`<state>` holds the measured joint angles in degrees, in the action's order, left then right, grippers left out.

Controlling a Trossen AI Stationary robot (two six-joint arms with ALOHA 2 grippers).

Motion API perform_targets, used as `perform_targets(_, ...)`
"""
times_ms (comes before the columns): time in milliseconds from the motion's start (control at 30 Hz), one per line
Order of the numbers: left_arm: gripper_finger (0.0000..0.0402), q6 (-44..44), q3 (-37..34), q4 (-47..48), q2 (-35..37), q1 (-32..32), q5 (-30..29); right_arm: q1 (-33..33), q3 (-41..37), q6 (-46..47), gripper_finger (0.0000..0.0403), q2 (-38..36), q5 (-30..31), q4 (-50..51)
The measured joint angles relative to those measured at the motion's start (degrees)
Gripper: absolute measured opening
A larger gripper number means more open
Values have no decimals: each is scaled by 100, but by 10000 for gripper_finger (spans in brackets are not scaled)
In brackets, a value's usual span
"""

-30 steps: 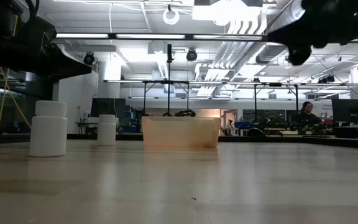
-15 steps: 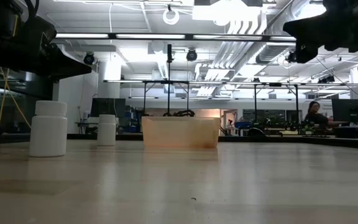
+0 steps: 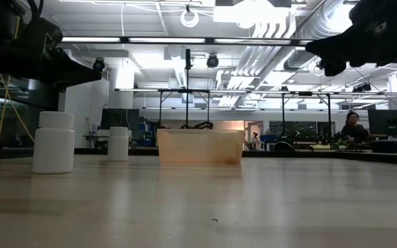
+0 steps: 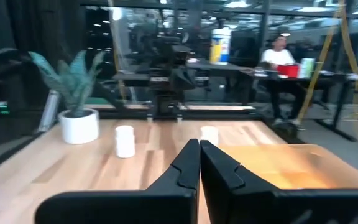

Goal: Pick and place pill bottles into a basket
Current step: Put the top white pill bottle into the orange bin

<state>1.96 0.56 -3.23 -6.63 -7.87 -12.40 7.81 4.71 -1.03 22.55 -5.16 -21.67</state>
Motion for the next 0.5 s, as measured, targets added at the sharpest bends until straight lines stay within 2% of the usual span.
perform_targets(267, 63, -13, 2, 38, 2, 2, 26, 84, 0, 189, 7, 55, -6, 319)
perform_targets(400, 63, -16, 1, -55, 2, 0, 90, 86, 0, 49, 4, 70, 267, 297)
perform_targets(500, 83, -22, 2, -68, 0, 2, 238, 86, 0, -188, 1, 79, 408, 401)
